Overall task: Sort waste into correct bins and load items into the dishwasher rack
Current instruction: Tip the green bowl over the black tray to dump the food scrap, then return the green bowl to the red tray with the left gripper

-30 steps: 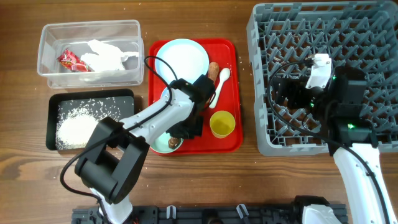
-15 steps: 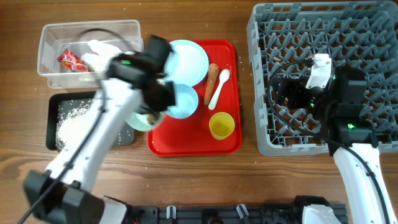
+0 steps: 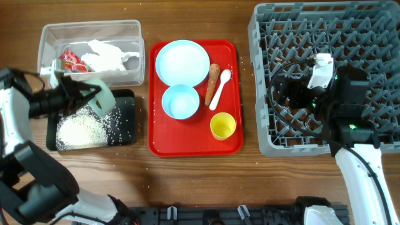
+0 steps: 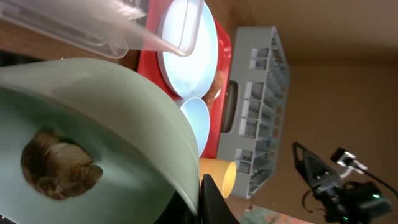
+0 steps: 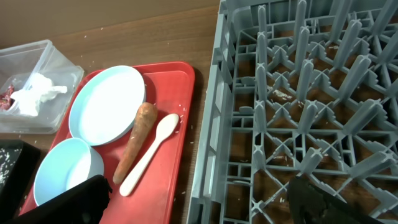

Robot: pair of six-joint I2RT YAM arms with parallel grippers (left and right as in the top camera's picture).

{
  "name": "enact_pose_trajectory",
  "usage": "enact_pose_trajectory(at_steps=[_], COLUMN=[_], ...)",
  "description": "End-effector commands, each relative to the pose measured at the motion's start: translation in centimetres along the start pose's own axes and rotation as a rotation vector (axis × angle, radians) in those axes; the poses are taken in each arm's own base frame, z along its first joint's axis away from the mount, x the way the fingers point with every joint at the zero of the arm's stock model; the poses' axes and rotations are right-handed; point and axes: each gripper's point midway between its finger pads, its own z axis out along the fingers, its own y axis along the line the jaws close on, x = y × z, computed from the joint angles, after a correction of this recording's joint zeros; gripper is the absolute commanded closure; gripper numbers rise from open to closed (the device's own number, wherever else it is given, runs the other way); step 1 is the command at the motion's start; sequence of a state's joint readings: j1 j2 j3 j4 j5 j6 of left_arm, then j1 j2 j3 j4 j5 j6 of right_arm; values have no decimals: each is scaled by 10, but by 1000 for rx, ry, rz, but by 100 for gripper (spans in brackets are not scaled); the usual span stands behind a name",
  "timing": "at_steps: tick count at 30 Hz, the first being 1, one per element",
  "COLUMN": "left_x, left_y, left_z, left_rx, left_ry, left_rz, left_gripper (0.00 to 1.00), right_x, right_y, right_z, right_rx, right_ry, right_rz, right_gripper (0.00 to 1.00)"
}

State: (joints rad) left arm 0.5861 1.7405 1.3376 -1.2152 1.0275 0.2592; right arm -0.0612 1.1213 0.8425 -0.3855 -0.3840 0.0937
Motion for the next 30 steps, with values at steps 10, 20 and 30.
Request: enact_pose_trajectory(at_steps=[10, 20, 30], left_x=[-3, 21, 115], left_y=[46, -34, -61], left_z=[-31, -34, 64], left_rx=[402, 306, -562], left_ry=[-237, -139, 170], left_rz=[-193, 53, 293], left_gripper=[96, 96, 96], right_x=[-9, -10, -9], right_y=[3, 3, 3], right_z=[-2, -2, -2], right_rx=[-4, -4, -3], right_ry=[-20, -24, -18], right_rz=[3, 1, 3], right_gripper=[7, 7, 7])
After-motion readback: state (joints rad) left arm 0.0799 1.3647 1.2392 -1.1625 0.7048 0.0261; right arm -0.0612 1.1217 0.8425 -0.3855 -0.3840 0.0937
